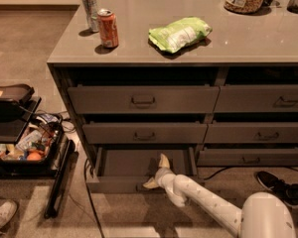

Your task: Close bottom drawer

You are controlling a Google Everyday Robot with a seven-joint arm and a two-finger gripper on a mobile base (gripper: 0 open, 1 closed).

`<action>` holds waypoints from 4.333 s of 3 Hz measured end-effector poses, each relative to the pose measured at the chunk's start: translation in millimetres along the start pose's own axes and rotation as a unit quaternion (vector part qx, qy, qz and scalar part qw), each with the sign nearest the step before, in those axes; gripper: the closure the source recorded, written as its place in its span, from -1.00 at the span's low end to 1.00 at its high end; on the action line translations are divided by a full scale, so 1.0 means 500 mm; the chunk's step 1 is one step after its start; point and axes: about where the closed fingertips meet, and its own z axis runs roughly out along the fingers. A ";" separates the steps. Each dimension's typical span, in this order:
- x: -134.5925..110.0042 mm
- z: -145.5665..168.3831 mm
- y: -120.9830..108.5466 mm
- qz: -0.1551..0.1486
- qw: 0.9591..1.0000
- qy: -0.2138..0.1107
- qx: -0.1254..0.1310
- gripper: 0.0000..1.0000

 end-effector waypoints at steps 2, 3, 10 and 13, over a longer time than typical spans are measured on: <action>0.014 0.038 0.000 0.006 1.000 -0.020 0.011 -1.00; 0.010 0.048 0.004 0.003 1.000 -0.018 0.012 -0.62; 0.011 0.045 0.011 0.002 1.000 -0.013 0.017 -0.69; -0.022 0.023 0.010 -0.018 0.999 -0.016 0.026 -1.00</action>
Offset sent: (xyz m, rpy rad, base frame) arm 0.0104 -0.0006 -0.0131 0.0360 -0.0404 0.0041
